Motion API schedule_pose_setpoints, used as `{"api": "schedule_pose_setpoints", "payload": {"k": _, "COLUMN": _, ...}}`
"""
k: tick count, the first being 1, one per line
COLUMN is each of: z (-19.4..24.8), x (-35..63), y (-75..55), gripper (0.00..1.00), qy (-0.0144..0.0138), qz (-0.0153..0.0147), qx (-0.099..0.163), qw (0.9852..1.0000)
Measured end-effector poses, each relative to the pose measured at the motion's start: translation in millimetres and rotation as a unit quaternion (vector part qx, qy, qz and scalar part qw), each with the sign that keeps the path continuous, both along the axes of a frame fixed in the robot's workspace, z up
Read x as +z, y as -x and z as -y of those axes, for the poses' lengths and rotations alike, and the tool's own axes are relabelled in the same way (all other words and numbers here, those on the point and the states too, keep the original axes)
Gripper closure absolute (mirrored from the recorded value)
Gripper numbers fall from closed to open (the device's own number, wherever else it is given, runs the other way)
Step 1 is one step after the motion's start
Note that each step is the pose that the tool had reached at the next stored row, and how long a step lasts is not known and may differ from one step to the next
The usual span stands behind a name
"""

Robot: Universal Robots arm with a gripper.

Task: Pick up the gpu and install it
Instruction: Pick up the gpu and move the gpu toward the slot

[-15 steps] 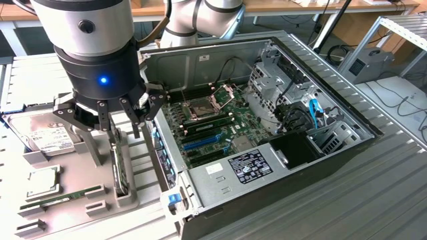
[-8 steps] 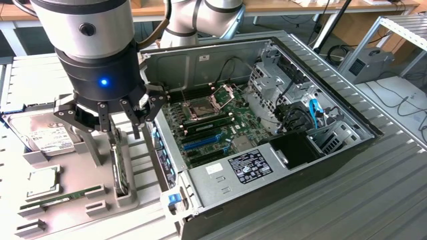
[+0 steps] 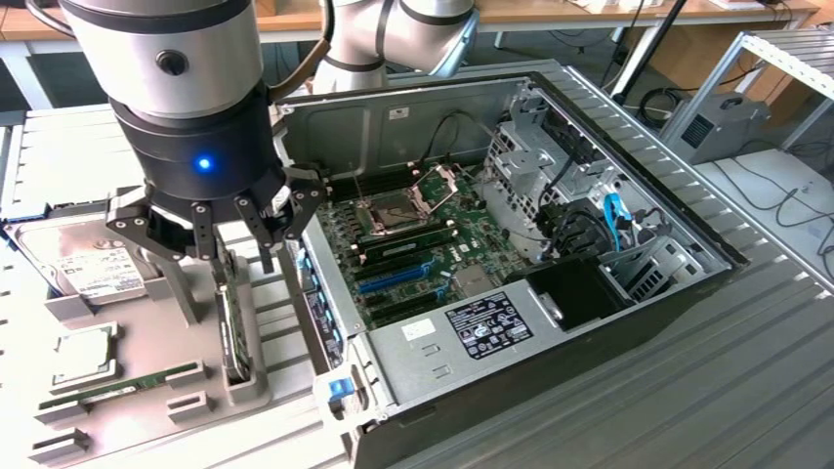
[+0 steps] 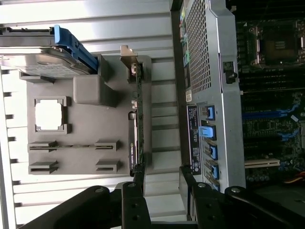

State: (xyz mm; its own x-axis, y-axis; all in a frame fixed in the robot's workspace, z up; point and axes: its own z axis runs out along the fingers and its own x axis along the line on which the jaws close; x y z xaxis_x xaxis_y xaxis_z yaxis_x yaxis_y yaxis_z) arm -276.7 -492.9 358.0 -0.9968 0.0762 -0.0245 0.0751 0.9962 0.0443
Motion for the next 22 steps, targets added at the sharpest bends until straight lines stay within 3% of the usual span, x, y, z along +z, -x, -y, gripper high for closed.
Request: {"api": "schedule_pose_setpoints", "payload": {"k": 22, "z": 0.0, "x": -8.7, "y": 0.0, "gripper": 0.58, "qy": 0.0000, "qz": 0.0000, "qx": 0.000, "qw": 1.0000}}
